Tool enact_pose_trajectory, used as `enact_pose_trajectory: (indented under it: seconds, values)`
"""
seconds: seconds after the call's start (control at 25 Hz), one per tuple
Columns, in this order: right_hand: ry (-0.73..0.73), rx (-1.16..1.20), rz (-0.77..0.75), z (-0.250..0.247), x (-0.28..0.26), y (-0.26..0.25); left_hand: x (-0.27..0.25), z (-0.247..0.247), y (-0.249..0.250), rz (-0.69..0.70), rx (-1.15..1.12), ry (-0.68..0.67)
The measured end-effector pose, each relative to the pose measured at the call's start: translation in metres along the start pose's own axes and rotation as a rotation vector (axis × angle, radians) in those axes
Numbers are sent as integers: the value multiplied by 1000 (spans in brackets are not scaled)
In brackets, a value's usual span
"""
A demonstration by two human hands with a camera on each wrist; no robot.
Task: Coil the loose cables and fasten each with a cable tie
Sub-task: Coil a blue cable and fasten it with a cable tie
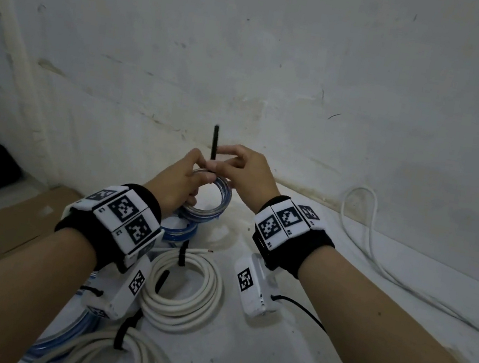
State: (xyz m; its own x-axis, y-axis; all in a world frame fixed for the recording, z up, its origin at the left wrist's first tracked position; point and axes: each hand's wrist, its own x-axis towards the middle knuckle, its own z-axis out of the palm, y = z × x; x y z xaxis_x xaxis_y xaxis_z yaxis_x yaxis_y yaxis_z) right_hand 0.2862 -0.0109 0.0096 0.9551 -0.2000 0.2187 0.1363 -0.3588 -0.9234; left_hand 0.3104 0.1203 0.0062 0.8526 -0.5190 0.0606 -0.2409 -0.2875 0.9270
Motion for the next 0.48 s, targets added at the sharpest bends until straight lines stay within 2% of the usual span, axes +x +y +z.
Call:
enact_pose_trajectory:
  seconds: [0.12, 0.2, 0.28, 0.4, 0.48]
  values:
    - [-118, 86, 167, 1, -1, 0, 5, -5, 3, -28, 54, 62]
    - [-46, 58, 151, 5, 5, 5, 9, -6, -1, -110, 120, 41]
    - [69, 14, 222, 5, 25, 16, 10, -9, -9, -203, 346, -32]
    - [31, -133, 351, 10, 52, 30, 2, -15, -19, -244, 885, -200]
    - [5, -280, 360, 13, 62, 36, -2, -16, -19, -268, 942, -328]
